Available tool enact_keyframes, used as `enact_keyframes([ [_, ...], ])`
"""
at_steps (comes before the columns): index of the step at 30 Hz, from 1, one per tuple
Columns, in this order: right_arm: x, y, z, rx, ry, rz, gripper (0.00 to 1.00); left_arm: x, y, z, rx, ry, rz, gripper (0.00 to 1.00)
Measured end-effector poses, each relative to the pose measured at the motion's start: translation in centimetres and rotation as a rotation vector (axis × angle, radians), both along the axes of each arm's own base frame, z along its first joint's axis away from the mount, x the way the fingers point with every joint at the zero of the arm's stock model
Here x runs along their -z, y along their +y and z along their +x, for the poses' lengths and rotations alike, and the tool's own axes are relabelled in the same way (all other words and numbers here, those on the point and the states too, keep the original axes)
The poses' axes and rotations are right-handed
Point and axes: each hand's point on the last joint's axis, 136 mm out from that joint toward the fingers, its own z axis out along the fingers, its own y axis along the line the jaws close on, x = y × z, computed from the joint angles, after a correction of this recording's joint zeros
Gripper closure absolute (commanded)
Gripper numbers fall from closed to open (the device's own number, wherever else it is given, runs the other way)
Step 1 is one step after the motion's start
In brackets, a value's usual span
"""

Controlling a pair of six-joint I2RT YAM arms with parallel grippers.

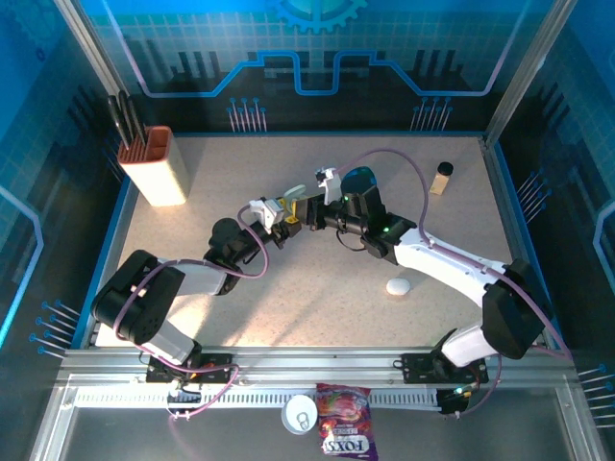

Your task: Insert wireless bluetooth earbuds into charging case

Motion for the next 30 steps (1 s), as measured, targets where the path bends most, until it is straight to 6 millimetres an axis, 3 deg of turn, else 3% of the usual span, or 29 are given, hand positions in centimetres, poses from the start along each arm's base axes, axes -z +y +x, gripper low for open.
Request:
enact_keyframes([
  [7, 0.6, -0.1, 0.1, 0.005, 0.008, -0.019, 0.78, 0.5, -0.2, 0.0, 0.003, 0.016, 0.011, 0.66],
  [16, 1.6, -0.1, 0.1, 0.0, 0.02, -0.05, 0.68, 1.5, -0.2, 0.1, -0.002, 0.06, 0.03, 0.66],
  [22, 1.4, -0.1, 0.2, 0.0, 0.013, -0.062, 0.64, 1.4, -0.3, 0.2, -0.004, 0.058, 0.029, 0.66],
  [30, 0.7, -0.8, -0.2, -0.003, -0.029, -0.09, 0.51, 1.2, -0.3, 0.2, -0.004, 0.047, 0.03, 0.65],
])
